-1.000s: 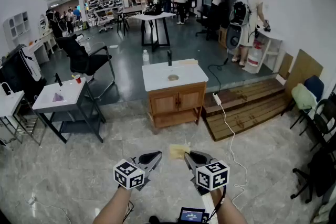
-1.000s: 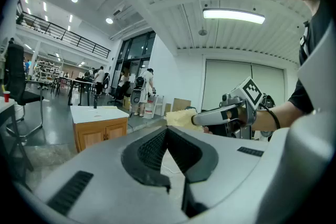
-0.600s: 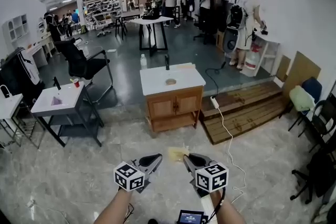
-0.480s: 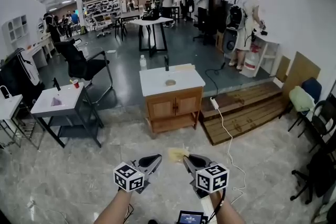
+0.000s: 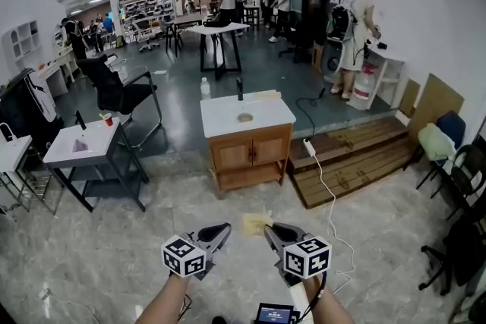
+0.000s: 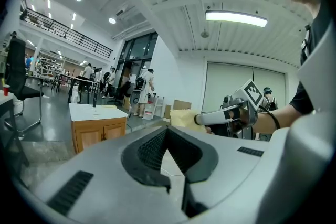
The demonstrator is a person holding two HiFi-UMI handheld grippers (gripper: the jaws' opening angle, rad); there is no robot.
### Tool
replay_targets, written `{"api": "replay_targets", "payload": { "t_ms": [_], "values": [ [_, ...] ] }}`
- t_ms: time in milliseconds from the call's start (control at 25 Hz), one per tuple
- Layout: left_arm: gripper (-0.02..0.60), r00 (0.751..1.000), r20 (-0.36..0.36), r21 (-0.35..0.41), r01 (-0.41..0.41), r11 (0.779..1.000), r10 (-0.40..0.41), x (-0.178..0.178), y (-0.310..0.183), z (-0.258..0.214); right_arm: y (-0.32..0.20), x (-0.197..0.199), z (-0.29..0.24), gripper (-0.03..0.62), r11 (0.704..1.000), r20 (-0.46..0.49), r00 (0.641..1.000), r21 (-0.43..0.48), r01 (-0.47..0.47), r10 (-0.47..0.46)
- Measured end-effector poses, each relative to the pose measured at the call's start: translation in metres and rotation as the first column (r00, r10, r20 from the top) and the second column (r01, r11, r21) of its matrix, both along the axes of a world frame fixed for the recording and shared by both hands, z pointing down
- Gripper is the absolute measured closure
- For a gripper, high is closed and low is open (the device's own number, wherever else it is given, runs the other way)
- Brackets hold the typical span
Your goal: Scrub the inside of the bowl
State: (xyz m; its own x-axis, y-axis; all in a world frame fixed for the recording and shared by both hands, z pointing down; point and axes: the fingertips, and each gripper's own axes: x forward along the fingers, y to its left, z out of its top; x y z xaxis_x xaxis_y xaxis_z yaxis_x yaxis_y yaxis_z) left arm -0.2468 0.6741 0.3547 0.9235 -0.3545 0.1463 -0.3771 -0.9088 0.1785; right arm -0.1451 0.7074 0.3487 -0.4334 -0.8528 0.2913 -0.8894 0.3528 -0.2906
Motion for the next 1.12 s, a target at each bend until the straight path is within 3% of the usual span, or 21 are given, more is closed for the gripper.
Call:
{"api": "replay_targets", "payload": {
  "t_ms": [800,1120],
  "values": [
    [0.58,0.999,0.042,-0.022,0.021,1.0,-0.021,0.067,0.005,0.016,0.0,0.077,0.017,0.557,0.996,-0.002,0.996,-0.025,0.088,-0.088],
    [0.58,0.997,0.075,-0.041,0.029,0.999,-0.025,0.076,0.004,0.028,-0.011,0.082,0.027,0.557,0.994,0.028,0.994,-0.03,0.107,-0.106]
  ]
}}
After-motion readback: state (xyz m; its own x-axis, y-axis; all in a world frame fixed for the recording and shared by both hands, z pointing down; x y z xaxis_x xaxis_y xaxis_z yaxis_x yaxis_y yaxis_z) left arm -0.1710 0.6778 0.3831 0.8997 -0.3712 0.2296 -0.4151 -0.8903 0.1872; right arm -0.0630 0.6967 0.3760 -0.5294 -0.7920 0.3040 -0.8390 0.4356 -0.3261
